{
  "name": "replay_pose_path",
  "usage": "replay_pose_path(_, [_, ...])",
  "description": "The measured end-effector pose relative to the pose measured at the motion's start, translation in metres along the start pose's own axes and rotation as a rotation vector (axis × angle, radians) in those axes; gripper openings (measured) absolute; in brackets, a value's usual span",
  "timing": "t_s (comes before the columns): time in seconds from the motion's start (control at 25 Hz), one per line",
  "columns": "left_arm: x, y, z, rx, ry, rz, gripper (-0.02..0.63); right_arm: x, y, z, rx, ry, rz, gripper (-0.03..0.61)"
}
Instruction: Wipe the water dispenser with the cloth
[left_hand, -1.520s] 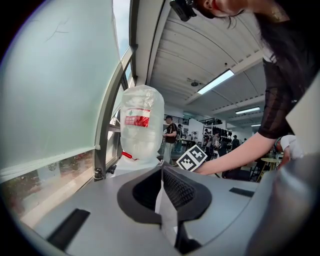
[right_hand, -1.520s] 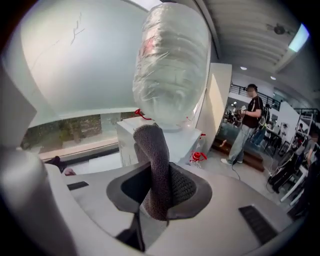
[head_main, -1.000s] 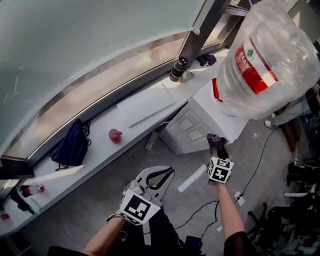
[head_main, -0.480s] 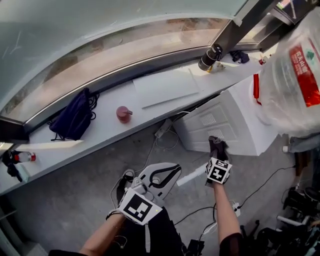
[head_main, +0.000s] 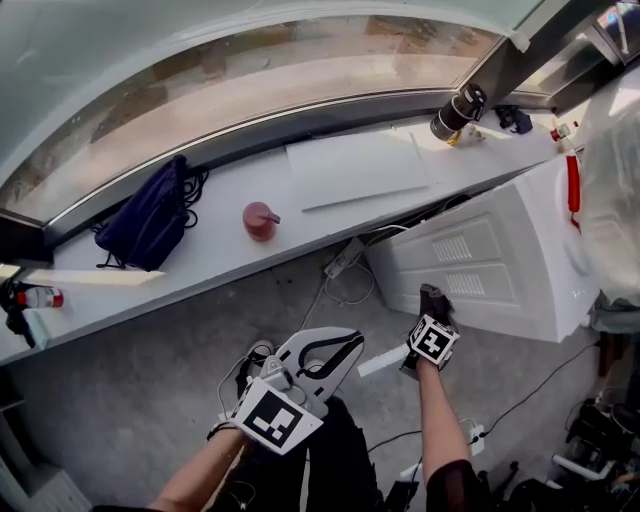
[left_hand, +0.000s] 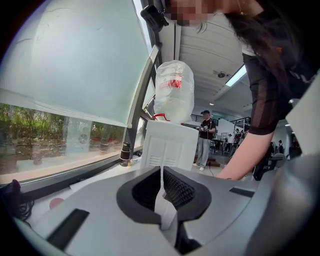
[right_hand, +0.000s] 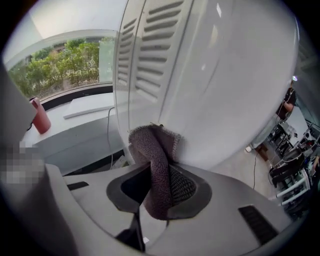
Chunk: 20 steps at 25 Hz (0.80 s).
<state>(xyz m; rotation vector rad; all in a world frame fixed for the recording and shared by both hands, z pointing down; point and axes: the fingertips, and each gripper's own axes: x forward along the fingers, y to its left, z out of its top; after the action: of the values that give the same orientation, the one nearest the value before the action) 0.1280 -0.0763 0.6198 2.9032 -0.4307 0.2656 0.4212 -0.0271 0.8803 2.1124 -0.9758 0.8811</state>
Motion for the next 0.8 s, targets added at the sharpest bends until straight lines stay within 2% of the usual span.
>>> replay_pose_path(0.16, [0.003,0.014,-0.017,0.019,0.005,0.012,0.026,0.025,0.009,-0.013,0.029,0.027,-0.018,0.101])
replay_pose_path(0.36, [0.011,0.019,-0.024,0.014,0.003,0.015,0.026,0.037,0.013,-0.022,0.024,0.043,0.010,0.101])
replay_pose_path(0.6, [0.008,0.006,0.010,-0.011,0.001,-0.012,0.026,-0.021,0.016,0.010,-0.021,-0.022,0.179,0.100])
replay_pose_path(0.8, [-0.001,-0.006,0.051,-0.021,0.005,-0.040,0.026,-0.097,0.015,0.056,-0.081,-0.091,0.241,0.100])
